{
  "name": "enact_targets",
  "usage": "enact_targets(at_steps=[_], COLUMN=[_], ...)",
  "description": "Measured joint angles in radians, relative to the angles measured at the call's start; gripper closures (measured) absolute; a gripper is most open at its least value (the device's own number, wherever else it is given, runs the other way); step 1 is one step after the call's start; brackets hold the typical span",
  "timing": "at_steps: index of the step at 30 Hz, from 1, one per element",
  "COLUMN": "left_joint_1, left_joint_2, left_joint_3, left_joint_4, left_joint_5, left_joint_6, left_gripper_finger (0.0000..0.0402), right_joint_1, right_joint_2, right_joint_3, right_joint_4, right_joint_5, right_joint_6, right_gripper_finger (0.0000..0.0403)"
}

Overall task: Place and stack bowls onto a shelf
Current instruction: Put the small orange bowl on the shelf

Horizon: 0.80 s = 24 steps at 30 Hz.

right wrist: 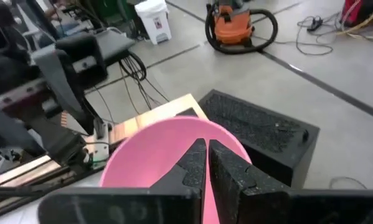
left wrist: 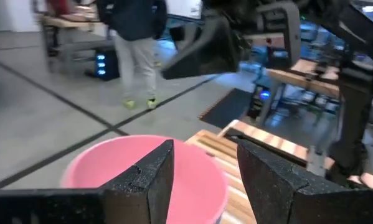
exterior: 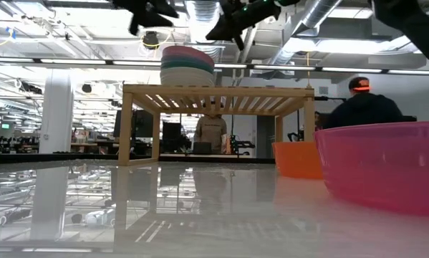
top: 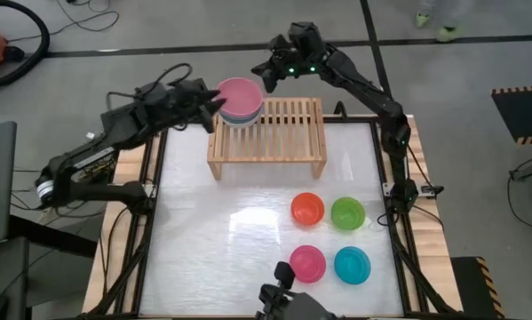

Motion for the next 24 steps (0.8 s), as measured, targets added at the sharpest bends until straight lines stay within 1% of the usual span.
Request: enact_targets(at_steps=[1, 3, 8, 12, 16, 18, 20, 24], left_joint_1=[0.0, 0.0, 0.0, 0.0, 0.0, 0.0, -0.001, -0.002], left_joint_2=[0.028, 0.076, 0.161, 0.163, 0.106, 0.056, 0.009, -0.052], left_joint_3=[0.0, 0.0, -0.001, -0.002, -0.002, -0.001, 0.0, 0.0], left_joint_4=[0.026, 0.024, -0.049, -0.044, -0.042, -0.039, -0.036, -0.042], left_joint_5=[0.023, 0.041, 0.029, -0.007, -0.012, 0.001, 0.028, 0.149], left_joint_6=[0.004, 0.015, 0.018, 0.022, -0.015, -0.041, -0.073, -0.094], left_gripper_finger=[0.0241, 0.0241, 0.0241, 0.0241, 0.0241, 0.0241, 0.0241, 0.0241], right_joint_1=[0.0, 0.001, 0.0, -0.001, -0.001, 0.0, 0.006, 0.049], right_joint_2=[-0.012, -0.031, -0.091, -0.145, -0.203, -0.238, -0.27, -0.298], right_joint_3=[-0.005, -0.005, -0.005, -0.005, -0.004, -0.004, -0.003, -0.002], right_joint_4=[-0.015, -0.026, -0.074, -0.087, -0.147, -0.253, -0.395, -0.739], right_joint_5=[0.001, 0.003, 0.003, 0.003, 0.003, 0.004, 0.013, 0.067], right_joint_6=[-0.001, -0.008, -0.018, -0.027, -0.045, -0.072, -0.092, -0.108], right_gripper_finger=[0.0359, 0.0359, 0.0359, 0.0359, 0.0359, 0.0359, 0.0359, 0.0359])
